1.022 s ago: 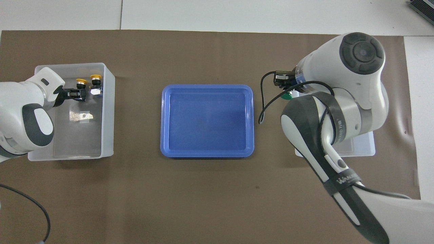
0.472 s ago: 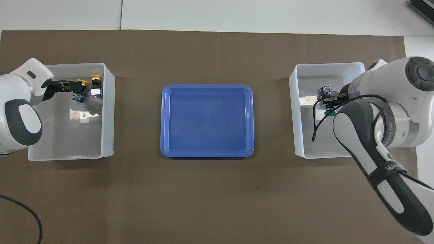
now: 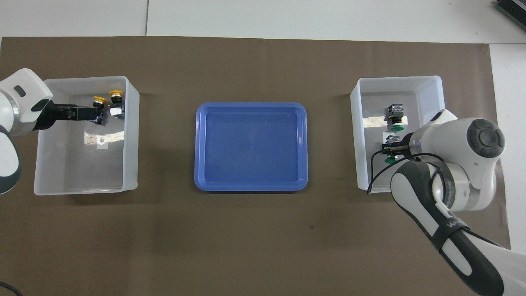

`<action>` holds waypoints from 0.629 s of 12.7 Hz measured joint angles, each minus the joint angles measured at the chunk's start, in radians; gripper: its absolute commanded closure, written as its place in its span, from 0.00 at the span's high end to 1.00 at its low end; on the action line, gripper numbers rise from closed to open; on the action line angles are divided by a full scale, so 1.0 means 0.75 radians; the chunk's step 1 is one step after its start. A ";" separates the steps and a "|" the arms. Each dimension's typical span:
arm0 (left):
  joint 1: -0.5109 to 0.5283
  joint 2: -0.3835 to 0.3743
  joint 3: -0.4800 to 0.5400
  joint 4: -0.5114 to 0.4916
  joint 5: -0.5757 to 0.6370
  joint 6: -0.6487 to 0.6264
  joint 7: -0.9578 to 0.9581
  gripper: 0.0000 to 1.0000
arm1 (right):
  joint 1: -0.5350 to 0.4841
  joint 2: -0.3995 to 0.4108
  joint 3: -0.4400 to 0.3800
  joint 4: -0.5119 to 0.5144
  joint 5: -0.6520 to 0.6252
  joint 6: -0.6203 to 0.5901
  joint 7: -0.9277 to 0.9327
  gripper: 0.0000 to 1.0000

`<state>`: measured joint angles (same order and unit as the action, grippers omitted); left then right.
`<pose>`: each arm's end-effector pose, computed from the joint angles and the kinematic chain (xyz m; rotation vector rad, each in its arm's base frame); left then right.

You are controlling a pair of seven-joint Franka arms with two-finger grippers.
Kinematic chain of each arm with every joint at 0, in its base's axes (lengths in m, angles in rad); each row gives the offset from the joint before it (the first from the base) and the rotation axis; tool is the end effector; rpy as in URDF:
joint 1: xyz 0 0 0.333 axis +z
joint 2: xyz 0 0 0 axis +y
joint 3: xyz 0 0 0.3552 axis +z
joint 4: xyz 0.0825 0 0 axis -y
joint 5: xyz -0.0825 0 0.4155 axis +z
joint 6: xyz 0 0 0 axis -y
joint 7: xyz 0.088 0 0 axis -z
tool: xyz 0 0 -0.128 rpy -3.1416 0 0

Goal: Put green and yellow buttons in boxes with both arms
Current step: 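Lower and release the green button in the bin, then withdraw the right gripper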

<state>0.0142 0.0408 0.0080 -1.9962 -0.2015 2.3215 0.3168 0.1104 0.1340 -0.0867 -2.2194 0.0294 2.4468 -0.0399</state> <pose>0.6259 0.0071 0.4739 2.9792 -0.2659 0.4637 0.5814 0.0145 0.3206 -3.1298 -0.0676 -0.1474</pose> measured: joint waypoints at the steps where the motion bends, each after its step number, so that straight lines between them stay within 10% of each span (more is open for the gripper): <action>1: -0.006 -0.044 -0.001 0.000 0.031 -0.069 -0.003 1.00 | 0.000 -0.001 0.000 -0.007 0.000 0.012 0.000 0.97; 8: -0.101 -0.155 -0.019 0.284 0.220 -0.568 -0.175 1.00 | 0.003 -0.027 0.004 0.050 0.002 0.019 0.032 1.00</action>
<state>-0.0613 -0.0751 -0.0060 -1.7830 -0.0366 1.8957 0.1855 0.1123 0.1139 -0.0840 -2.1816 0.0311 2.4612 -0.0160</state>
